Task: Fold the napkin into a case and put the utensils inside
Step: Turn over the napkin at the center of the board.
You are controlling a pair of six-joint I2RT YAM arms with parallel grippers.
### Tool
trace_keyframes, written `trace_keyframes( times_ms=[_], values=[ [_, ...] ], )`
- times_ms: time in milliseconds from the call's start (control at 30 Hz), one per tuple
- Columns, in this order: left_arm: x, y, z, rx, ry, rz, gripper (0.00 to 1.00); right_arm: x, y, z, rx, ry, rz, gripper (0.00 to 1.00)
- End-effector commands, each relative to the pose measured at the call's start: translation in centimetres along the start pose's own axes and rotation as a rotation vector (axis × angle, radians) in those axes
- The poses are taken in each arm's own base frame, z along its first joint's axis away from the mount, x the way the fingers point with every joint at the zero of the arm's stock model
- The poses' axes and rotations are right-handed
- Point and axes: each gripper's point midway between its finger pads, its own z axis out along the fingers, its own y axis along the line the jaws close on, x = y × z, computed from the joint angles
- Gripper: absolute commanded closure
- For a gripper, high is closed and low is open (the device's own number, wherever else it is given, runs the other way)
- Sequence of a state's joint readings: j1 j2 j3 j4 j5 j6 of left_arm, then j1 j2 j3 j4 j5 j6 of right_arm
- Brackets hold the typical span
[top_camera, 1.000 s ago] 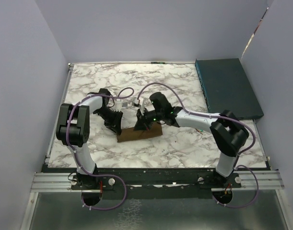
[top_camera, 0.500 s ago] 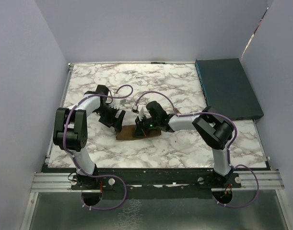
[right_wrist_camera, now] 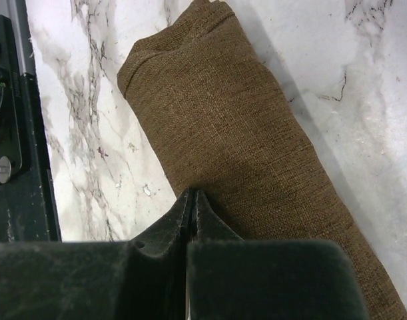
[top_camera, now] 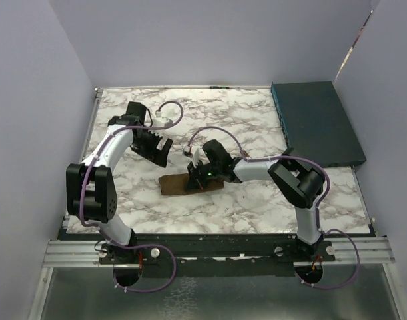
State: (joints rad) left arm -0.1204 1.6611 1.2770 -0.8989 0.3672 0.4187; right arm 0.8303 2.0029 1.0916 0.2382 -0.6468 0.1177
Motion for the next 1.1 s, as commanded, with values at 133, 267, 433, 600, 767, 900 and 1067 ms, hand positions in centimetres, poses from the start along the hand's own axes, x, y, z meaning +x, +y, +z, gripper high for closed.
trace_keyframes(
  times_ms=[133,267,433,600,767,900,1067],
  values=[
    [0.7,-5.6,1.9,0.134,-0.024,0.107,0.11,-3.5,2.2,-1.6,-0.033,-0.034,0.004,0.99],
    [3.7,-4.6,4.4,0.069,0.052,0.136,0.18,-4.7,2.3,-2.6,-0.010,-0.057,0.000,0.99],
    [4.2,-2.6,5.6,-0.032,0.036,0.147,0.26,-4.5,1.9,-3.5,0.015,-0.054,0.017,0.99],
    [4.6,-2.3,6.7,-0.047,0.033,0.122,0.30,-5.1,2.0,-5.2,0.052,-0.086,-0.002,0.99],
    [4.8,-2.4,7.1,-0.045,0.017,0.110,0.28,-5.3,2.0,-8.7,0.139,-0.169,-0.020,0.95],
    [4.3,-2.9,6.9,-0.019,-0.008,0.100,0.18,-6.1,1.7,-12.0,0.230,-0.277,0.000,0.78],
    [1.1,-4.1,4.2,0.004,-0.123,0.112,0.01,-5.9,-1.1,-16.8,0.506,-0.300,0.066,0.06]
  ],
)
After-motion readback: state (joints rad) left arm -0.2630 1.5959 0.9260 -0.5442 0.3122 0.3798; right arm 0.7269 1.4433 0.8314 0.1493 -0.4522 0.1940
